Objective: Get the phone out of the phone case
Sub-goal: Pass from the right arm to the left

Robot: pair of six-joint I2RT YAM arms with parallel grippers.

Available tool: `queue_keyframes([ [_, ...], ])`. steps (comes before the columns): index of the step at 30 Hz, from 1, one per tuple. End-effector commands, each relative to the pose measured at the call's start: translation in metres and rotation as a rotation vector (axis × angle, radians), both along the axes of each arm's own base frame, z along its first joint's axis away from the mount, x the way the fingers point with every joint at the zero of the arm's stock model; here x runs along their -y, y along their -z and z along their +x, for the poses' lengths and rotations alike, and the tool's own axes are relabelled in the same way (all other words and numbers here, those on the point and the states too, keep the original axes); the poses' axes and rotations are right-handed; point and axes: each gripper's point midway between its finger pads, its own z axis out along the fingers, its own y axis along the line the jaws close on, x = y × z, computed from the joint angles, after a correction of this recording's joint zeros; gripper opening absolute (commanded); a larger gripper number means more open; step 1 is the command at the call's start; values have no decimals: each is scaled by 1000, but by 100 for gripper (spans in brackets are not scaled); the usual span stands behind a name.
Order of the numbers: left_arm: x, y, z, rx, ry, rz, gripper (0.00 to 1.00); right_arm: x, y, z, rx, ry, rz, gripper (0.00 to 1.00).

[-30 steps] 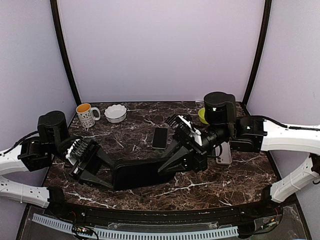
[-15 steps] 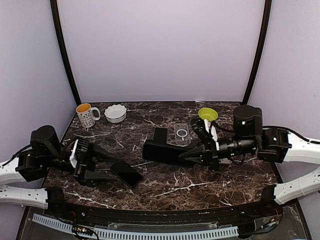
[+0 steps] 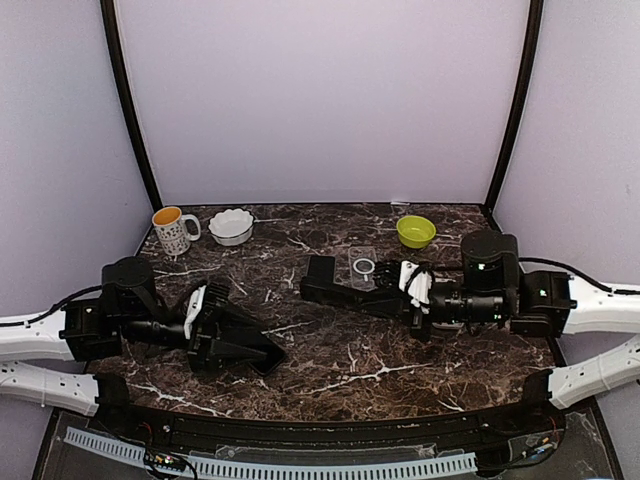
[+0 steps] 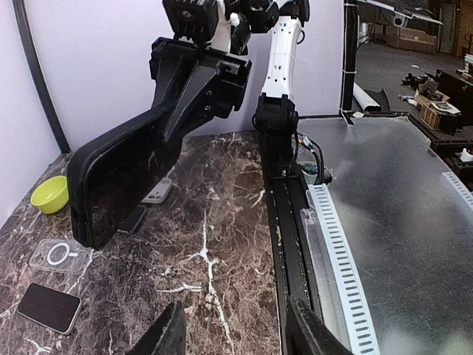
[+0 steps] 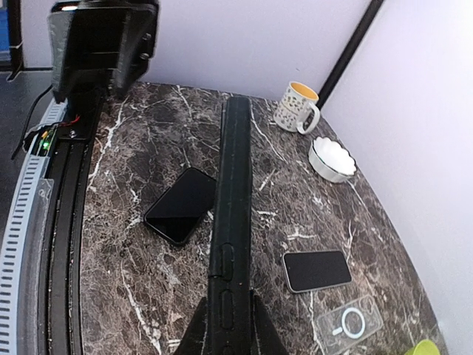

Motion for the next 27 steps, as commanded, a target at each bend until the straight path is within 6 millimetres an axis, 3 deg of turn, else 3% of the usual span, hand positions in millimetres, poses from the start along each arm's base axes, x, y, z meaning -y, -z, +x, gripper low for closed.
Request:
queue_keyframes([
  [1,12,-16,-6,74,62,-25,48,-13,-44,-14,179,-85,144,0],
  [8,20,-14,-14,137,67,-13,44,-20,-29,-46,133,-244,117,0],
  [15,19,-19,-20,172,54,-20,43,-26,-17,-55,111,-306,62,0],
  [20,15,-24,-13,219,7,1,44,-31,-12,-64,91,-356,36,0],
  [27,6,-4,-30,245,135,161,49,-38,0,-78,155,-429,-45,0],
])
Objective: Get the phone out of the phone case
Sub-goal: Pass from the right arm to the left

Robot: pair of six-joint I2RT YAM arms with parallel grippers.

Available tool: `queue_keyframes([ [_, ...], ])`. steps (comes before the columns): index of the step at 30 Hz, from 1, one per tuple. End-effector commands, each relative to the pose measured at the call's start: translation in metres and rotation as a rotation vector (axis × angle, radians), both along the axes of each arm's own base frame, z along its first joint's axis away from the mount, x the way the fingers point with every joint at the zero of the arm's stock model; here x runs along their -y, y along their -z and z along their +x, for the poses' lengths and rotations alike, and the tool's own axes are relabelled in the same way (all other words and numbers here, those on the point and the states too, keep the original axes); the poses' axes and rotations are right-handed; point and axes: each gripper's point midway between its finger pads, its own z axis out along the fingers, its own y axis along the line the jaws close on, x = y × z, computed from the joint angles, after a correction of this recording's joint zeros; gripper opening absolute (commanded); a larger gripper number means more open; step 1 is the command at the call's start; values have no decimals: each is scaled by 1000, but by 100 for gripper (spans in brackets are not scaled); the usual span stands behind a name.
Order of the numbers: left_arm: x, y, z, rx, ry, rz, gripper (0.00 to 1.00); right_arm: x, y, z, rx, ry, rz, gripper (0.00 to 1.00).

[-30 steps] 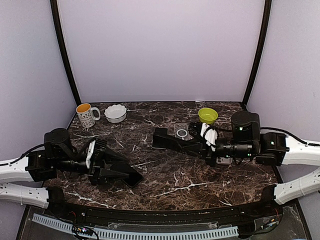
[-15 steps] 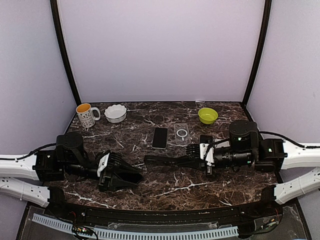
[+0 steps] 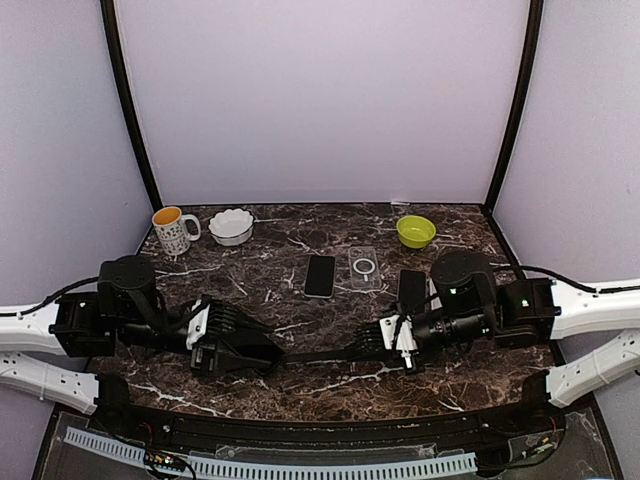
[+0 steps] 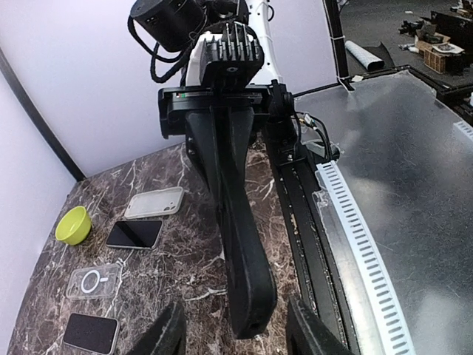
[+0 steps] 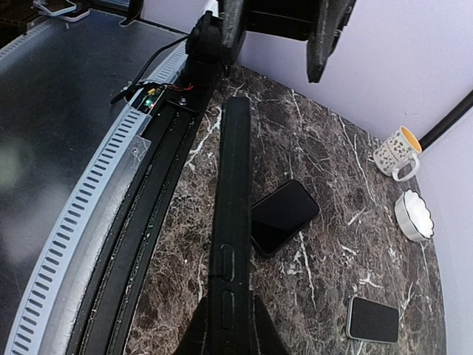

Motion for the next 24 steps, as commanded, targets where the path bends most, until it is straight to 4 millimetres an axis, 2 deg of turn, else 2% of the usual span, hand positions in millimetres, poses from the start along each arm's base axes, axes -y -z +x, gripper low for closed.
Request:
queue_keyframes([
  [1,-8,8,-18,19,106,132,50,-14,-39,-8,106,-69,98,0],
  [4,-7,14,-31,-21,188,184,52,-17,-41,-5,164,-68,94,0],
  [9,-3,12,-40,-53,254,196,54,-23,-48,-1,240,-68,100,0],
  [24,15,17,-38,-25,288,181,45,-32,-50,-12,371,-111,73,0],
])
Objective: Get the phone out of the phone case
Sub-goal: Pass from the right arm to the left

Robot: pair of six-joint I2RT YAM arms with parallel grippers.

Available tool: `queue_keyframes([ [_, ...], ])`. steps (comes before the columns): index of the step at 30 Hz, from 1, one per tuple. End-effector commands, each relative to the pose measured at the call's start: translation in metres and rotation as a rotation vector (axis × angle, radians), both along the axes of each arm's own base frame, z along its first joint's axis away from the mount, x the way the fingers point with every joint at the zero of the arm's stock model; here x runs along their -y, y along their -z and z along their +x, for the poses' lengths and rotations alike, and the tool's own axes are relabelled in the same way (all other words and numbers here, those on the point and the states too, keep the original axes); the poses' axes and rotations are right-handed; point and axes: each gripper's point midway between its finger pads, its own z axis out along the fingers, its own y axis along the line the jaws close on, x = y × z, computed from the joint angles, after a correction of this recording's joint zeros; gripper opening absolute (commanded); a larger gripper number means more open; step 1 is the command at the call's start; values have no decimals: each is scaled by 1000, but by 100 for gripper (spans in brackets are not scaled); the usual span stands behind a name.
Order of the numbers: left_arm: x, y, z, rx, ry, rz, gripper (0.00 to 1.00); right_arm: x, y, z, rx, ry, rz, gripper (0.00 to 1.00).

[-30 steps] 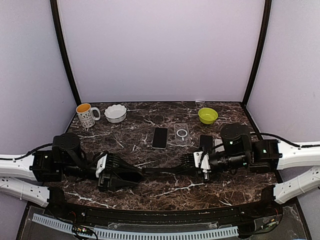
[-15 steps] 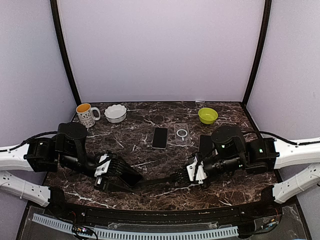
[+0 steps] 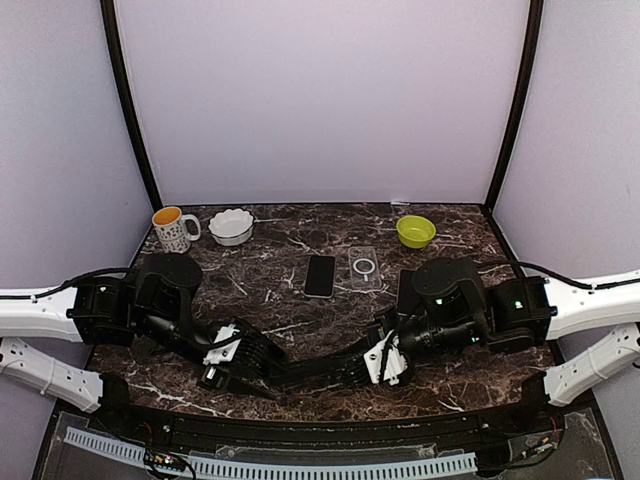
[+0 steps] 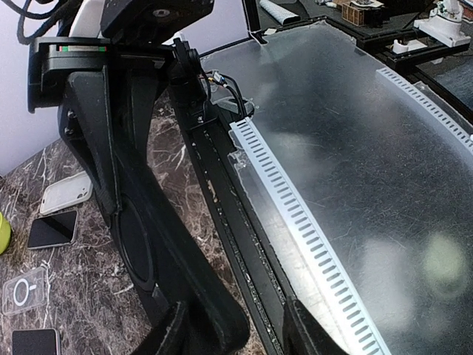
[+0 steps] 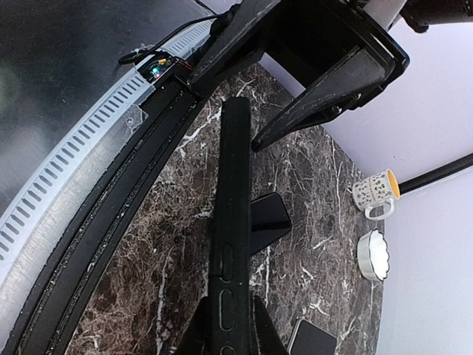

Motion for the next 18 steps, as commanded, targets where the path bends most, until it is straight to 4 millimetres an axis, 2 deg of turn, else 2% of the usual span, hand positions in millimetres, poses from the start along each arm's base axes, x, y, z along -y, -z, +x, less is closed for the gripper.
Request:
queue_keyframes([
  [1,6,-19,-3,34,35,-63,44,-15,-48,-1,80,-13,141,0],
  [12,7,-13,-3,39,50,-29,37,-16,-49,-22,192,-89,134,0],
  [18,6,-10,-1,54,48,-9,35,-15,-40,-45,247,-176,102,0],
])
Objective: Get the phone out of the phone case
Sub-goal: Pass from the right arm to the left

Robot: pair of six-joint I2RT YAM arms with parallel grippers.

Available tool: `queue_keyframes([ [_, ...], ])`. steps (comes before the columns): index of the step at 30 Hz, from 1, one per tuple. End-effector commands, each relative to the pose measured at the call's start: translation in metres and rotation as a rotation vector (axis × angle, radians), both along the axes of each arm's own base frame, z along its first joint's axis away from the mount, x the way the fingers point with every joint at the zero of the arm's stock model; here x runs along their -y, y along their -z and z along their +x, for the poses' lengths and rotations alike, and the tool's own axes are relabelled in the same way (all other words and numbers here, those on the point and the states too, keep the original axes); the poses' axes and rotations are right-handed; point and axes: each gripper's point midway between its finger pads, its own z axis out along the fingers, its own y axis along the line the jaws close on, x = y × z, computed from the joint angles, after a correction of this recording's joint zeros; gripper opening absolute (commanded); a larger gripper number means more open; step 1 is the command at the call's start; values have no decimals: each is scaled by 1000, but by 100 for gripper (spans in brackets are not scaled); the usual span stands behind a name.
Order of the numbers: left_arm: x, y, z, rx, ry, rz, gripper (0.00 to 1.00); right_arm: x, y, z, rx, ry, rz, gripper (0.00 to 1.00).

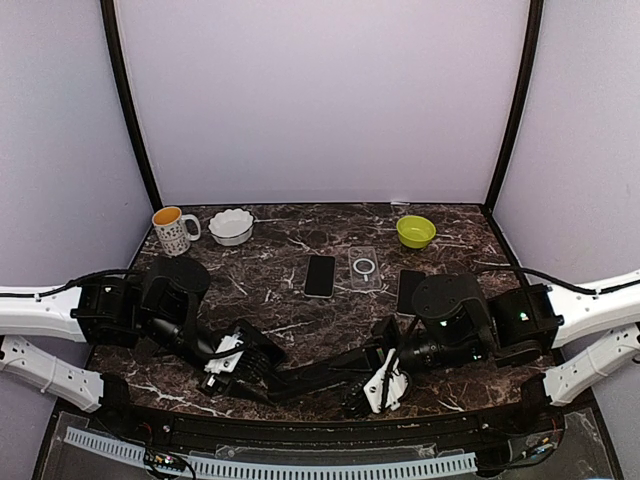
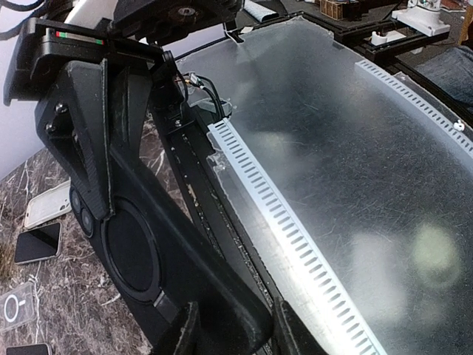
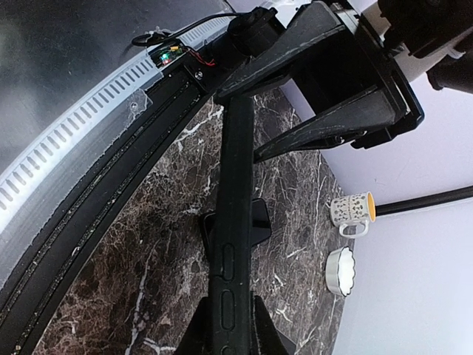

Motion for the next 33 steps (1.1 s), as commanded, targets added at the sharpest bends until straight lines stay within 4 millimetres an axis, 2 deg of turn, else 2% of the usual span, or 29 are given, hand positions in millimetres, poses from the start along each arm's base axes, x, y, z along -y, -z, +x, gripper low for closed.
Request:
queue_keyframes([
  [1,3,-15,5,50,-2,-28,34,-11,-36,-31,57,-132,107,0],
  [10,3,-14,14,50,-17,-19,32,-11,-23,-61,64,-229,54,0],
  [13,3,-14,17,44,-23,-15,32,-13,-21,-61,62,-223,51,0],
  [21,-3,-16,22,40,-75,-18,38,-16,-19,-34,0,-77,107,0],
  [25,-11,-11,22,37,-108,-13,43,-11,-18,-18,-55,-7,146,0],
  [33,-26,-15,25,35,-170,-24,45,4,-16,19,-95,153,215,0],
])
